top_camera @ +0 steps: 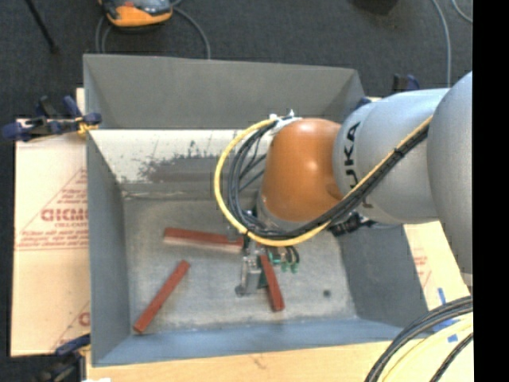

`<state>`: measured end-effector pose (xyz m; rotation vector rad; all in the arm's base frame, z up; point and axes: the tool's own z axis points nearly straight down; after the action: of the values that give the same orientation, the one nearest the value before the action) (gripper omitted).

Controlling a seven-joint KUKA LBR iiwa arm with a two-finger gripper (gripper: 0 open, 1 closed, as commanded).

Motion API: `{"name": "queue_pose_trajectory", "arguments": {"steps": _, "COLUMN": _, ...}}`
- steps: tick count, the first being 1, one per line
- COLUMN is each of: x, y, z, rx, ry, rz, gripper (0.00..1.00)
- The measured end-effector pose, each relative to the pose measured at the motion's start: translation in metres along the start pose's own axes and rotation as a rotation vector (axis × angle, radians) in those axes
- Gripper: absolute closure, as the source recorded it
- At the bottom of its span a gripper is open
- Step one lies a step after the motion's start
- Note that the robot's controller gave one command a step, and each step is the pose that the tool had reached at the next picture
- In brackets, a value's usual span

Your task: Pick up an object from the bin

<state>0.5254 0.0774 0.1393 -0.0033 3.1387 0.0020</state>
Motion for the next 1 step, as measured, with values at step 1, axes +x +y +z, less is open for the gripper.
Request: {"name": "queue_pose_trajectory", "arguments": {"steps": 1, "x": -0.0425, "y": -0.0399, "z": -0.0036, "rx": 0.0, "ry": 0.001, "rz": 0.018, "gripper": 0.0}}
